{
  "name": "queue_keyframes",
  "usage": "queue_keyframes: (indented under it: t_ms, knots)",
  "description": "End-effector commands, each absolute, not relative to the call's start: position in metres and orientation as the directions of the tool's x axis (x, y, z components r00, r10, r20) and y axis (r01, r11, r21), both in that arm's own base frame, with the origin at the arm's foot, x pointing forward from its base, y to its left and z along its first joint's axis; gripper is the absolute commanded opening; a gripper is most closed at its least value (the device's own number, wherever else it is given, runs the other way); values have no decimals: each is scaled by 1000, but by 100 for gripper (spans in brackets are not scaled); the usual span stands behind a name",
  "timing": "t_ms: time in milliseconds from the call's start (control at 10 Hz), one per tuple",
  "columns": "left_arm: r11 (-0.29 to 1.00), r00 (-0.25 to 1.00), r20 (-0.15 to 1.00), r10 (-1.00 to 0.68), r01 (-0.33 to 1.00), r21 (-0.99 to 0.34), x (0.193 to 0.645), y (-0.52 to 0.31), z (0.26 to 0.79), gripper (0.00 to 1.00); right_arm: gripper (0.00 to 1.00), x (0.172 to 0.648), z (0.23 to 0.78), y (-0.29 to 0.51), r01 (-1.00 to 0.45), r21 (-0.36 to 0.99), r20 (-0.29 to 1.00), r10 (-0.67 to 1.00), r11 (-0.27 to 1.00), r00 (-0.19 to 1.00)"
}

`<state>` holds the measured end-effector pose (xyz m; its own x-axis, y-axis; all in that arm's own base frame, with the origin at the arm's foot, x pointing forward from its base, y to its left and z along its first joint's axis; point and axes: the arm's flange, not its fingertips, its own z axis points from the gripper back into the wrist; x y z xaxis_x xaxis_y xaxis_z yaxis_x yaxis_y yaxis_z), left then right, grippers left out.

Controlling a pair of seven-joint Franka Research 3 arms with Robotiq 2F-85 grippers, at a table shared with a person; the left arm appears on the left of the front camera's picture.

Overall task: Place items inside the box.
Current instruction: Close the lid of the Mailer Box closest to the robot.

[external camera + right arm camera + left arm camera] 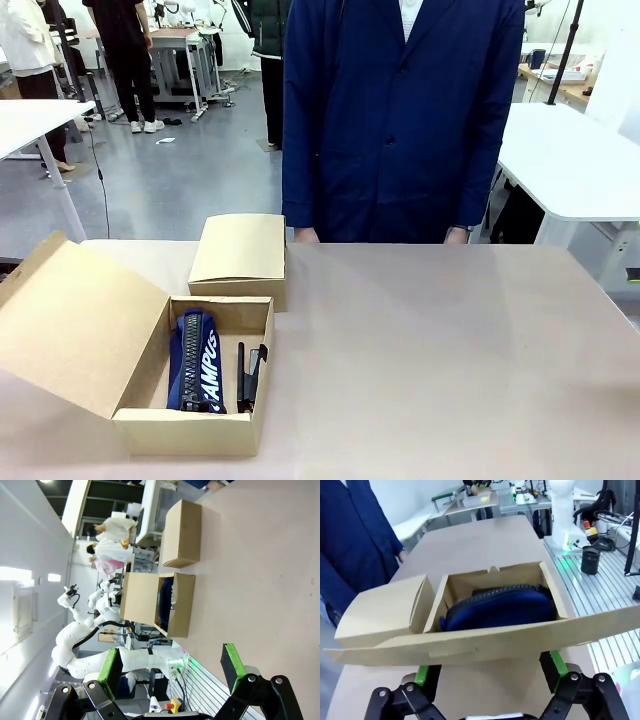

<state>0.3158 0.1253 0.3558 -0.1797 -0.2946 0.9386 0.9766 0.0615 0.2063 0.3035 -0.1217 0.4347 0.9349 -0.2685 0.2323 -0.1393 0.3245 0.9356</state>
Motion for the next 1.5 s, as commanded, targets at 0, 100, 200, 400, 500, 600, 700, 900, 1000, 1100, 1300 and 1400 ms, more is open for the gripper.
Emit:
queue_keyframes:
  t_ms: [0, 100, 200, 400, 500, 600, 700, 900, 1000, 1100, 1300, 1400]
  knots:
    - [52, -237, 937, -256, 965, 259, 284, 81, 331, 100, 100, 305, 439, -122, -124, 939, 221, -287, 322, 932]
    - [45, -237, 939, -249, 966, 256, 285, 63, 332, 100, 100, 305, 439, -122, -124, 939, 221, -287, 322, 932]
    - [40, -228, 941, -249, 969, 245, 287, 42, 327, 100, 100, 305, 439, -122, -124, 939, 221, -287, 322, 932]
    - [1, -200, 949, -245, 978, 207, 284, -12, 309, 100, 100, 305, 439, -122, -124, 939, 221, -287, 322, 932]
    - [-2, -189, 955, -229, 981, 193, 284, -33, 302, 100, 100, 305, 439, -122, -124, 939, 221, -287, 322, 932]
    - [-11, -170, 966, -196, 985, 172, 281, -49, 298, 100, 100, 305, 439, -122, -124, 939, 221, -287, 322, 932]
    - [-37, -181, 964, -194, 984, 177, 276, -61, 295, 100, 100, 305, 439, -122, -124, 939, 221, -287, 322, 932]
    - [-82, -166, 968, -190, 985, 153, 267, -80, 284, 100, 100, 305, 439, -122, -124, 939, 221, -287, 322, 932]
    - [-96, -160, 965, -207, 985, 143, 264, -83, 280, 100, 100, 305, 439, -122, -124, 939, 221, -287, 322, 932]
    - [-102, -162, 961, -224, 985, 142, 264, -85, 277, 100, 100, 305, 439, -122, -124, 939, 221, -287, 322, 932]
    - [-105, -153, 952, -264, 986, 129, 262, -89, 266, 100, 100, 305, 439, -122, -124, 939, 221, -287, 322, 932]
    - [-110, -157, 948, -276, 985, 131, 262, -89, 265, 100, 100, 305, 439, -122, -124, 939, 221, -287, 322, 932]
